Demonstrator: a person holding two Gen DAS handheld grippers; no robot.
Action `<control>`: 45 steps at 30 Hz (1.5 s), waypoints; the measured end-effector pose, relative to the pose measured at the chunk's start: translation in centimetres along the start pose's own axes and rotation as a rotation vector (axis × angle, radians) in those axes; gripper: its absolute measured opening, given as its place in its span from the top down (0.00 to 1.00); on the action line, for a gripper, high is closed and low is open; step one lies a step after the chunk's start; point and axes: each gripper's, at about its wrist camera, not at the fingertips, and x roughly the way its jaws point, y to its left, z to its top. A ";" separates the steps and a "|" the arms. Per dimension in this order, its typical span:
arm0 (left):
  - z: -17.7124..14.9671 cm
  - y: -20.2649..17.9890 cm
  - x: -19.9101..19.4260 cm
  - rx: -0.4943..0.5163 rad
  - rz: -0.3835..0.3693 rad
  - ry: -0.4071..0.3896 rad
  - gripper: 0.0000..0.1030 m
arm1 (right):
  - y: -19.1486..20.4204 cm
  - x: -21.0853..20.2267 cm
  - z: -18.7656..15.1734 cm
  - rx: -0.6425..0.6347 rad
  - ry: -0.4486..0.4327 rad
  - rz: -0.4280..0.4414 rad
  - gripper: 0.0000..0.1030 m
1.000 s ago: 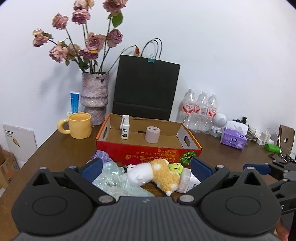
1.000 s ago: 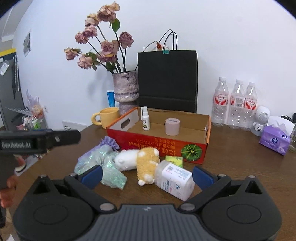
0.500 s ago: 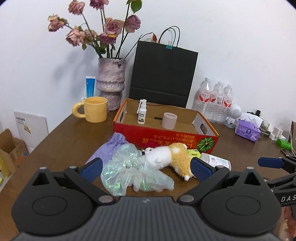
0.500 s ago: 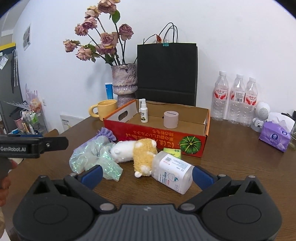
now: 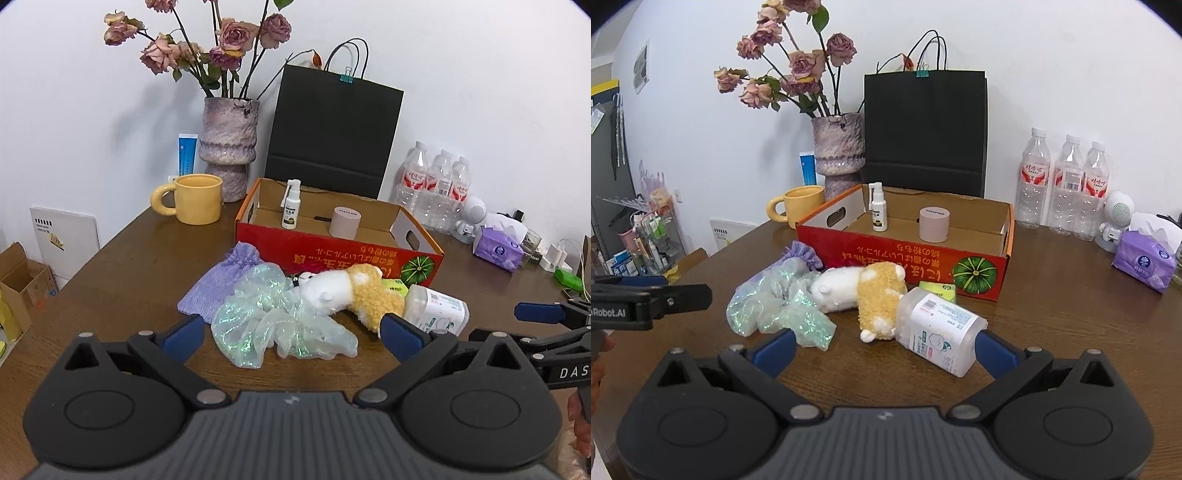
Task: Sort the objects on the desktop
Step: 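Move the right tool toward the white plastic container and the left toward the clear bag, then grasp the clear plastic bag with the left tool while the right tool grasps the white container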
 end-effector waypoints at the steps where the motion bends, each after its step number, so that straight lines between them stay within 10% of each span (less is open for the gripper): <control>1: 0.0 0.0 0.0 -0.001 0.000 0.000 0.00 | 0.0 0.1 0.0 -0.001 0.002 0.000 0.00; 45: 0.9 1.5 6.0 -0.007 -0.047 0.048 0.00 | -2.6 6.6 -0.7 0.106 0.053 -0.071 0.00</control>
